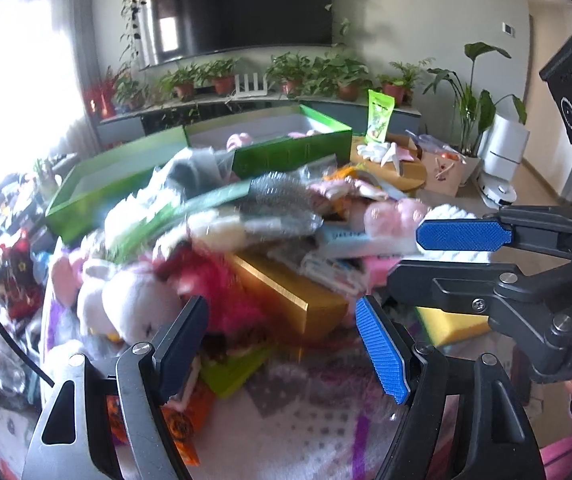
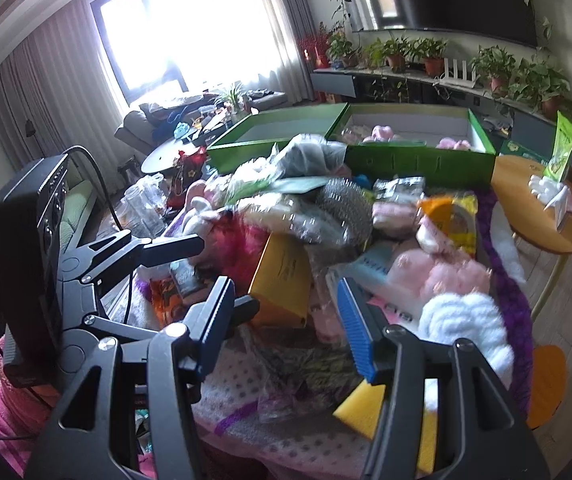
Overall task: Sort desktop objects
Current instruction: 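Withdraw the open right gripper back over the cluttered pile, then lower the right gripper toward the clear plastic bag on the pile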
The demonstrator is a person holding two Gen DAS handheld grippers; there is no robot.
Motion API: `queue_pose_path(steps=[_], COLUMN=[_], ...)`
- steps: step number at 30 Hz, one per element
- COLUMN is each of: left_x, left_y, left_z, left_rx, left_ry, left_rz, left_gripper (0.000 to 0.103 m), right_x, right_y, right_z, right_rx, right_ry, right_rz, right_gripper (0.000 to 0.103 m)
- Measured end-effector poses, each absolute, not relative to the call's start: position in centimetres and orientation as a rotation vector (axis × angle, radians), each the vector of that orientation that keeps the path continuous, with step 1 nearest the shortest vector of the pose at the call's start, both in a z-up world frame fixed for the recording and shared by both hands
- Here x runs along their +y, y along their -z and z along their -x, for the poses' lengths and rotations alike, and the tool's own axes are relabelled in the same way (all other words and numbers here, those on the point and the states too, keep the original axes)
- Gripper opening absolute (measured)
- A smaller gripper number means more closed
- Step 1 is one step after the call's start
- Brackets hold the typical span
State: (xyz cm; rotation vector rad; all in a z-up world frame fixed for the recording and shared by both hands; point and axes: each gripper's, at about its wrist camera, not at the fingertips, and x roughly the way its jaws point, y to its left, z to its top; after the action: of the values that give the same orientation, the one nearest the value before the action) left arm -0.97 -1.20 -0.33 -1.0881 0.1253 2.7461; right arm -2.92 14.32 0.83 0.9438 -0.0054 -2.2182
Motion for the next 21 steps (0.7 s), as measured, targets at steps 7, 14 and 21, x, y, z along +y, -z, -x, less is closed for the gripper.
queue_pose_path(steps=[7,14,21], left_x=[-2.7,-3.1,-3.3], left_y=[2.6,4.1,4.7], left_z=[-0.2,-0.9,-1.3], left_rx=[0.054,-0.004,-0.016], left_ry=[-2.772,-2.749,-2.745], left_rz=[1.166,1.218,1.233], left_gripper=[0.076,0.076,0.076], right_x=[13.9,13.4,12.6], right_y=[1.8,3.5,4.7], right_z=[2.8,3.1,3.4], right_rx=[0.007,-0.024,-0.032], right_ry=[2.193,2.156,2.13], right_rz=[-1.033,-1.103,-1.157], right_gripper=[0.053,0.053,0.053])
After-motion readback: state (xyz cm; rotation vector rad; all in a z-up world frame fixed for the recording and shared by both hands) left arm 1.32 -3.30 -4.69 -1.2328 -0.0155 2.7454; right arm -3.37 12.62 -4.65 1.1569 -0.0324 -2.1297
